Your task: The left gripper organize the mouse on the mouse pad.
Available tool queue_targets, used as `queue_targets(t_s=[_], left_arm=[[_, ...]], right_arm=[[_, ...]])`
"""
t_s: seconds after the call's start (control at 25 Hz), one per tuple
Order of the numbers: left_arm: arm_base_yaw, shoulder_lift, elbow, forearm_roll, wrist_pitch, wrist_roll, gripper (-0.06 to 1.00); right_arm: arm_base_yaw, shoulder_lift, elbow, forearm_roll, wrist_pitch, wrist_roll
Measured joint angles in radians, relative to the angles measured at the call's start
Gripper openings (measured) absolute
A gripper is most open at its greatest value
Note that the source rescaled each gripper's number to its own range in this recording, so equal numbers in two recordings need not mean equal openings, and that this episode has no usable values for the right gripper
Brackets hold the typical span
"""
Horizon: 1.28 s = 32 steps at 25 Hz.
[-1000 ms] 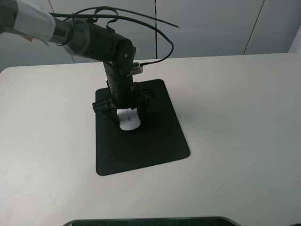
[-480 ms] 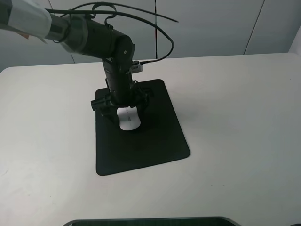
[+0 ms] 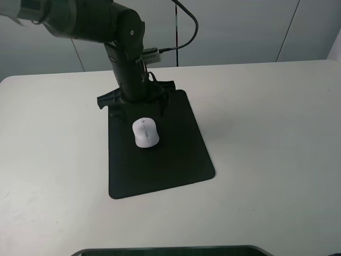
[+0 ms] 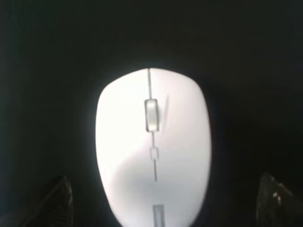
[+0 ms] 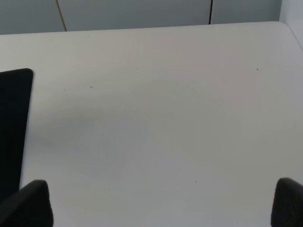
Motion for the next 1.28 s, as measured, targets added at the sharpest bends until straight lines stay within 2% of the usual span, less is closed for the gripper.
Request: queue_targets(t_s=[0.24,0.56,0.8,0.96,1.08,1.28], left_arm=[[0.000,-0.064,-0.084,-0.002,0.078,0.175,0.99],[0.000,-0.128,-0.213,0.059,0.277,0.463,1.00],[0.000,-0.155,-0.221,0.068,0.302,0.635,1.00],[0.007,-0.189,-0.206,0.043,0.305,0.782,1.00],[0.025,-0.227,-0.184,0.038,0.305,0.838,1.00],[0.076,-0.303,-0.118,0.038,0.305,0.853,1.00]], right_arm=[[0.000,0.000,0.000,0.000,0.000,0.000],[0.000,0.000,0.000,0.000,0.000,0.000],[0.000,0.000,0.000,0.000,0.000,0.000],[0.000,0.000,0.000,0.000,0.000,0.000],[0.000,0.000,0.000,0.000,0.000,0.000],[0.000,0.000,0.000,0.000,0.000,0.000]])
